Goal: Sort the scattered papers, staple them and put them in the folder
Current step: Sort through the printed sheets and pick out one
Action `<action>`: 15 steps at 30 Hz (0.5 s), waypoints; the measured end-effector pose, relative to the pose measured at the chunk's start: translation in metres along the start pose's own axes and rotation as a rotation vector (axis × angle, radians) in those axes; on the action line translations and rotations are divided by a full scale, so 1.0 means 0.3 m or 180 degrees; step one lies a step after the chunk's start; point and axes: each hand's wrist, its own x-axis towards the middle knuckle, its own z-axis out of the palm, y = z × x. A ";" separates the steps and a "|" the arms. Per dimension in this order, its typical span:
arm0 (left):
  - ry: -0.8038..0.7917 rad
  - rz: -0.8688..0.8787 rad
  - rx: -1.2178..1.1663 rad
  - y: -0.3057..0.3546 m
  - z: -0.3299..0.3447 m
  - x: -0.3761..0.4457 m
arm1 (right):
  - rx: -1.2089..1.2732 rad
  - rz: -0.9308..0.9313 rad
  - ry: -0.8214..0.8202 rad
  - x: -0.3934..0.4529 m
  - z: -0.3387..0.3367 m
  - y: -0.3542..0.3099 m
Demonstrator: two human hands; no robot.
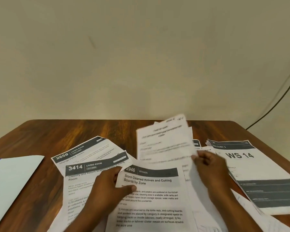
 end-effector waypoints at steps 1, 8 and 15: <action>0.0037 -0.0002 -0.0118 0.003 0.003 0.001 | 0.0114 -0.0185 0.0217 0.005 -0.029 -0.022; 0.0323 -0.0100 -0.0696 -0.021 0.001 0.018 | 0.1737 -0.0795 0.0978 0.025 -0.166 -0.134; 0.0649 0.0047 -0.0720 -0.044 -0.026 0.056 | 0.2341 -0.0795 0.0929 0.017 -0.210 -0.168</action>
